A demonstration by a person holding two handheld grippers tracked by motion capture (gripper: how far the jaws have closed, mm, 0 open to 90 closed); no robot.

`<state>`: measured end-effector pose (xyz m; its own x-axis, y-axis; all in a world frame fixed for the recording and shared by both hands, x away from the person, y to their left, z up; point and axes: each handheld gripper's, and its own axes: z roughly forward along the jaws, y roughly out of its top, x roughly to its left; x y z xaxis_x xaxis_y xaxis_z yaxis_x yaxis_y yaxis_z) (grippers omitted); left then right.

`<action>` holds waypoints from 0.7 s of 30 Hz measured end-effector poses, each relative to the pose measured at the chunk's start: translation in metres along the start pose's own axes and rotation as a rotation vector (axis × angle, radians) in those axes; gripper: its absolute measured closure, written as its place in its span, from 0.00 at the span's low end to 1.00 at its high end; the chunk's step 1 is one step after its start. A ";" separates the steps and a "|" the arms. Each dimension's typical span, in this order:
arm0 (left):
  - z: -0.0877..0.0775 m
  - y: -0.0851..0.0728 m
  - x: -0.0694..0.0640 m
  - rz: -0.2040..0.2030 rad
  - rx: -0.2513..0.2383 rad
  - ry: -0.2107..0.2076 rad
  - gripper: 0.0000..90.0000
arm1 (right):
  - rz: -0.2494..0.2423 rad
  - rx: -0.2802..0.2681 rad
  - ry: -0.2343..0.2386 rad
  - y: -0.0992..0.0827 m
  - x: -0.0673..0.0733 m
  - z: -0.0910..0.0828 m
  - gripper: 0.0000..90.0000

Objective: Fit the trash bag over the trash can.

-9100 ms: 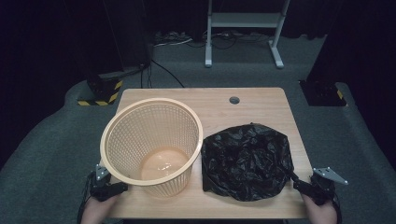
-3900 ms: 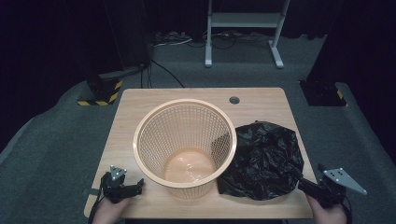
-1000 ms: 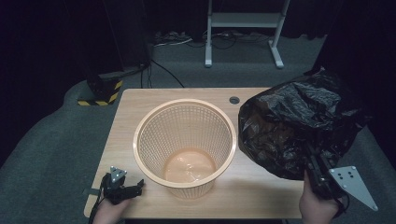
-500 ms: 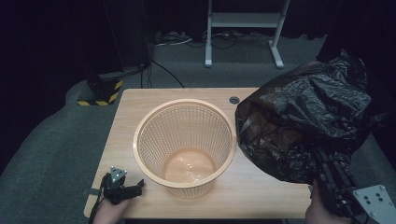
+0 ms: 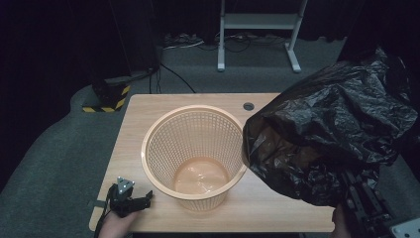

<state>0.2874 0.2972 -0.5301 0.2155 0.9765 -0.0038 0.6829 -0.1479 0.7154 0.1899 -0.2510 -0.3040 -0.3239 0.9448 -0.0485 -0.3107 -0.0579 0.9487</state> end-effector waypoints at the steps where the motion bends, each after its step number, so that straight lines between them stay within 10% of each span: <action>1: 0.000 0.000 0.000 0.000 0.000 0.000 0.04 | 0.008 -0.001 0.010 0.000 0.002 -0.001 0.96; 21: -0.001 0.000 0.000 0.001 -0.002 -0.002 0.05 | 0.142 0.012 0.256 -0.008 0.053 0.024 0.95</action>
<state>0.2868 0.2973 -0.5299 0.2175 0.9761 -0.0042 0.6815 -0.1487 0.7166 0.1968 -0.1927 -0.3067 -0.5785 0.8156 0.0096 -0.2356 -0.1784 0.9553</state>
